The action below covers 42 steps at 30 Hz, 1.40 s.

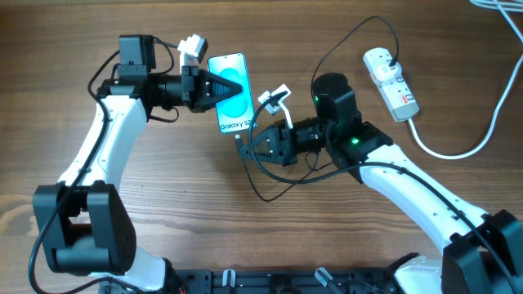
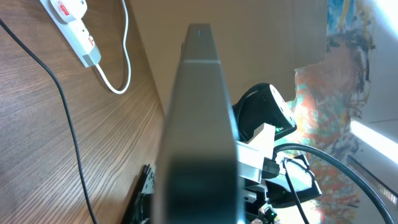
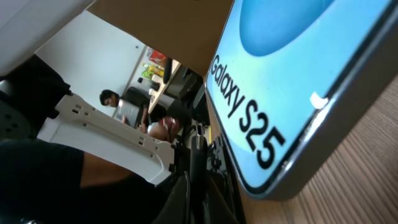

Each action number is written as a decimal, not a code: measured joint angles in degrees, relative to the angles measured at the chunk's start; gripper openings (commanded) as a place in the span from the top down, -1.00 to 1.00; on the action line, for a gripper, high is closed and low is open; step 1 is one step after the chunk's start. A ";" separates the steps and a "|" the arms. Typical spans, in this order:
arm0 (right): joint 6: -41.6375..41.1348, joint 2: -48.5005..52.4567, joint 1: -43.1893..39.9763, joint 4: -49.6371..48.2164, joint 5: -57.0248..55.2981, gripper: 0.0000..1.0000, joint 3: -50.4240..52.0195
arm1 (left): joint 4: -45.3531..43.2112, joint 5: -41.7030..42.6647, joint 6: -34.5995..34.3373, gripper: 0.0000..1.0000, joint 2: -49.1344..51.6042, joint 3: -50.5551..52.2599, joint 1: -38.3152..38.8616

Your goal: Plug charger to phone and switch on socket

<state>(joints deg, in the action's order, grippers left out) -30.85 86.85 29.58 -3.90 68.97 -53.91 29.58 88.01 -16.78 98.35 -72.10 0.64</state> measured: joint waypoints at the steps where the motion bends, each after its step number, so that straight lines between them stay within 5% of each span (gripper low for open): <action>1: -0.02 0.00 0.00 -0.02 -0.07 0.91 0.00 | 0.04 0.00 0.00 0.92 0.00 0.02 0.00; 42: -7.76 0.00 -0.02 -1.31 -3.26 0.92 0.00 | -2.01 -0.02 -3.28 0.92 0.00 0.02 -0.07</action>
<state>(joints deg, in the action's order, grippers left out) -38.61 86.85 29.56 -5.21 65.71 -53.91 27.57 87.99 -20.05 98.35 -72.07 0.58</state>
